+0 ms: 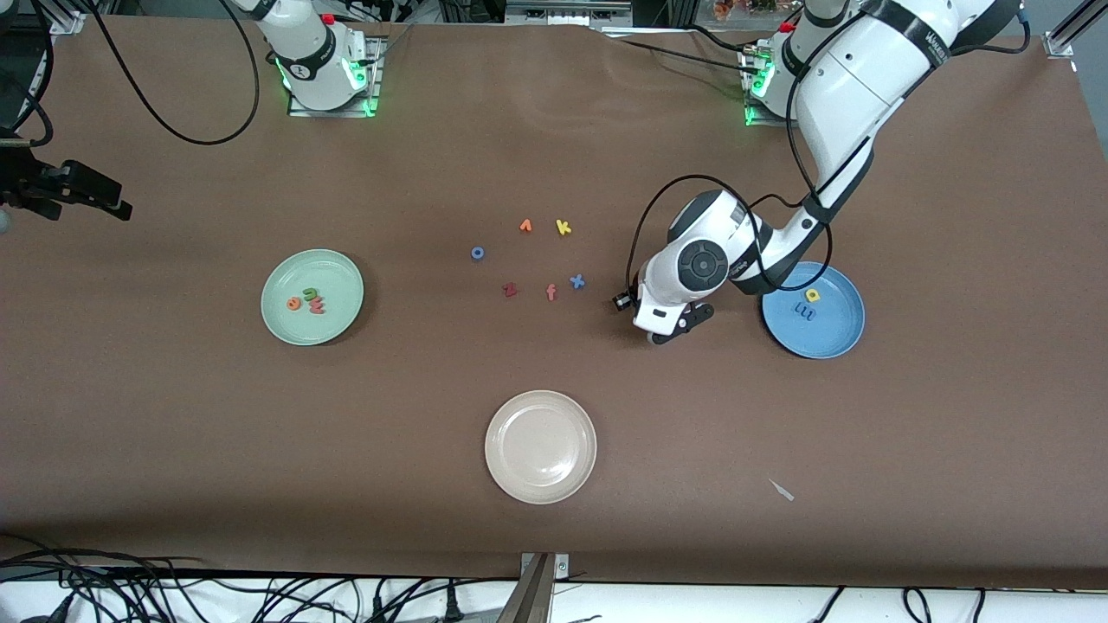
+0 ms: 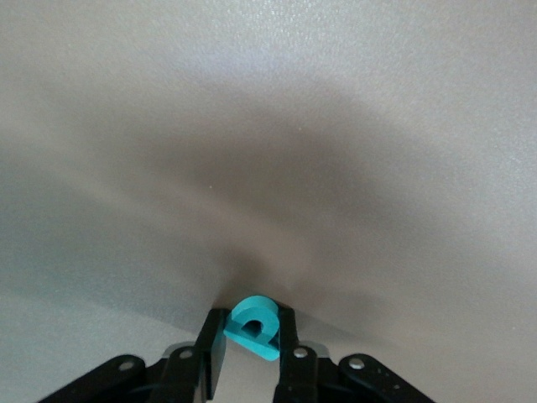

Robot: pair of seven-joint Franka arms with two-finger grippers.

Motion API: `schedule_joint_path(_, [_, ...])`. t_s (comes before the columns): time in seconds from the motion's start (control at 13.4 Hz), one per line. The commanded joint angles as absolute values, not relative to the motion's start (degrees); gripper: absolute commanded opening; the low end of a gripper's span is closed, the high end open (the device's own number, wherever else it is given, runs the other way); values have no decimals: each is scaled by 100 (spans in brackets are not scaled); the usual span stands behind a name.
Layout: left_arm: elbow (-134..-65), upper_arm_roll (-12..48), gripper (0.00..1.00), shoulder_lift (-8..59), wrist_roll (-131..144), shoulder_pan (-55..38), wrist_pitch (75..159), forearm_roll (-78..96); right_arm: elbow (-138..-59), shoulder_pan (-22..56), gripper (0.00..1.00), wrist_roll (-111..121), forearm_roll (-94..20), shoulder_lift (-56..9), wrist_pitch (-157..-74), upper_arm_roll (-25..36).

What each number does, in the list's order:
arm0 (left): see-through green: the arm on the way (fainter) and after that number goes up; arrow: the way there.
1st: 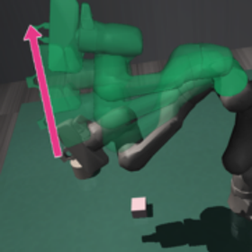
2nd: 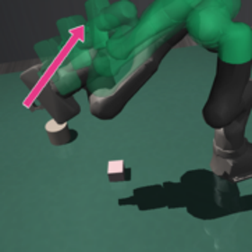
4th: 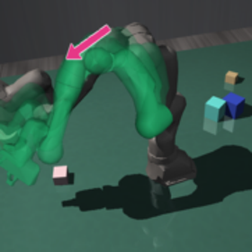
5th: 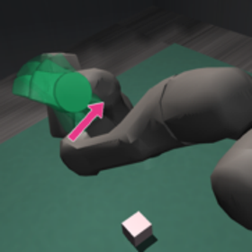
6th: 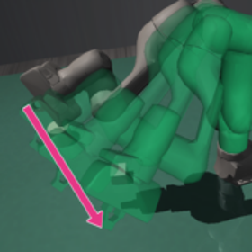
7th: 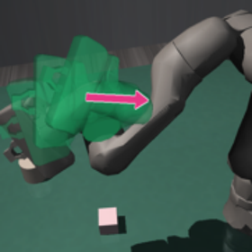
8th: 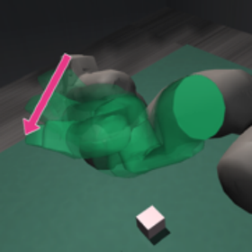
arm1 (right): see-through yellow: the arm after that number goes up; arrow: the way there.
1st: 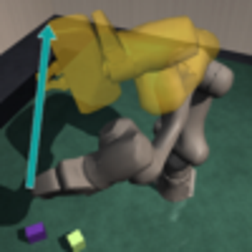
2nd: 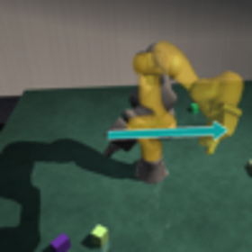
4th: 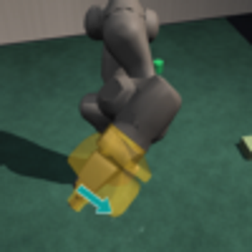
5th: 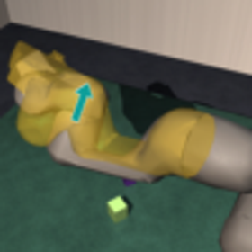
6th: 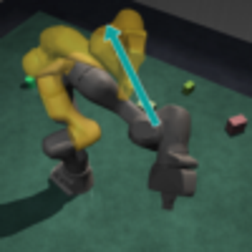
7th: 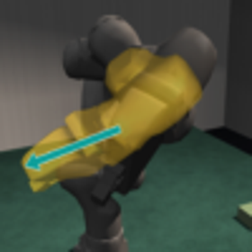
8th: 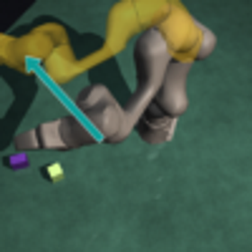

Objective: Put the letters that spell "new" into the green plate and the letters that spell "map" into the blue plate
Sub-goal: 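Grasp the cyan p with the left gripper and lift it, then carry the cyan p to the blue plate and open the left gripper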

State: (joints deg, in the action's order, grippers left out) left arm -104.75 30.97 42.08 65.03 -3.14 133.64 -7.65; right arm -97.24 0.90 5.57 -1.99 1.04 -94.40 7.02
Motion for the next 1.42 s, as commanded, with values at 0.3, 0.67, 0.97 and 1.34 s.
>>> schedule_joint_path(0.3, [-10327, 3067, 9, 3403, 5943, 236, 12122, -738, -9562, 53, 100, 554, -290, 35, -9316, 686])
schedule_joint_path(0.67, [-10327, 3076, 9, 3076, 4267, 1158, 11129, -738, -9562, 53, 100, 554, -299, 35, -9316, 686])
schedule_joint_path(0.97, [-10380, 3032, 9, 3023, 2852, 1818, 10864, -773, -9562, 53, 100, 554, -299, 35, -9316, 686])
schedule_joint_path(1.34, [-10433, 3032, 10, 3251, 2092, 2398, 10854, -1554, -9562, 44, 100, 554, -299, 35, -9316, 703])
